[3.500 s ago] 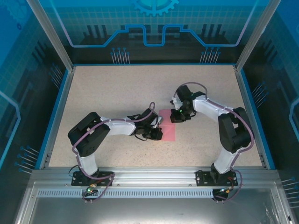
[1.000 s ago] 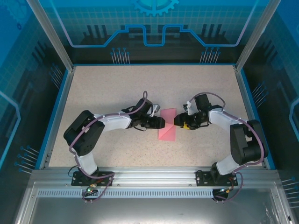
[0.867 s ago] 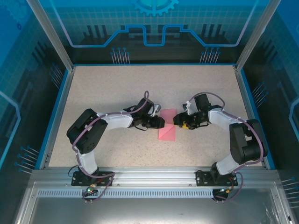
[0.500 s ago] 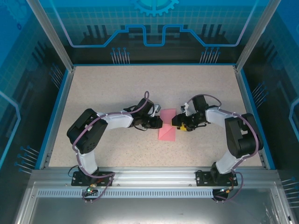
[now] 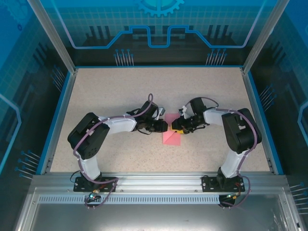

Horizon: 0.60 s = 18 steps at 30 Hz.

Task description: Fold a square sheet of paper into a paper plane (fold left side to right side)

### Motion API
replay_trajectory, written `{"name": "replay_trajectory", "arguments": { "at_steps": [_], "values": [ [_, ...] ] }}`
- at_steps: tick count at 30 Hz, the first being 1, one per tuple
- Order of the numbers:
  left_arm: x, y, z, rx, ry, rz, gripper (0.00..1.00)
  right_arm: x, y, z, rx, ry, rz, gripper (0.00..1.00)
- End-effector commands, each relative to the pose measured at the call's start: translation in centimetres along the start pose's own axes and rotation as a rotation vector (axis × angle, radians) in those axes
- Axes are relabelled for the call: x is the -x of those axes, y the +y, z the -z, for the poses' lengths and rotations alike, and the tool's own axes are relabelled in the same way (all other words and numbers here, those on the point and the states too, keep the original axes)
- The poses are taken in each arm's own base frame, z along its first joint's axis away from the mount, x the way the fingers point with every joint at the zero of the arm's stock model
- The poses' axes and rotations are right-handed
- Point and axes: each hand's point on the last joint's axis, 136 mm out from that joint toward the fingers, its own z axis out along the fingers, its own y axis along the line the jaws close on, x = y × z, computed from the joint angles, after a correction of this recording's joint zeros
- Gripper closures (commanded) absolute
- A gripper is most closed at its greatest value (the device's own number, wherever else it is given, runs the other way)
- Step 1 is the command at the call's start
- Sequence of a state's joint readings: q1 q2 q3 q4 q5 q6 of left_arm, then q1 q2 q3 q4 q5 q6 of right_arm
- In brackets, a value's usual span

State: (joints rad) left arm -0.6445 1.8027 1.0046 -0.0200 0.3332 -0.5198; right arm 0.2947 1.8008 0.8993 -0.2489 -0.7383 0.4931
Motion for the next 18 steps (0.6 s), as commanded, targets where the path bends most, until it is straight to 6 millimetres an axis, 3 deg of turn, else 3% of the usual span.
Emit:
{"name": "replay_trajectory", "arguments": {
  "at_steps": [1,3,6,11,16,18],
  "values": [
    [1.5,-0.4,2.8,-0.028,-0.078,0.007,0.67,1.0,2.0,0.2,0.064,-0.017,0.059,0.77],
    [2.1,-0.6,4.3,-0.049,-0.113,0.027,0.57,1.5,2.9,1.0,0.089,-0.043,0.093,0.88],
    [3.2,-1.0,7.5,-0.098,-0.177,0.073,0.37,2.0,4.6,3.0,0.133,-0.095,0.154,0.97],
    [5.2,-2.4,13.8,-0.266,-0.311,0.148,0.16,2.9,8.6,8.0,0.242,-0.199,0.264,0.99],
    [6.4,-6.5,19.8,-0.411,-0.408,0.085,0.01,3.1,14.5,13.0,0.385,-0.259,0.364,0.97],
    [6.7,-8.5,21.7,-0.475,-0.432,0.052,0.01,2.9,17.3,14.8,0.443,-0.271,0.415,0.96]
  ]
}}
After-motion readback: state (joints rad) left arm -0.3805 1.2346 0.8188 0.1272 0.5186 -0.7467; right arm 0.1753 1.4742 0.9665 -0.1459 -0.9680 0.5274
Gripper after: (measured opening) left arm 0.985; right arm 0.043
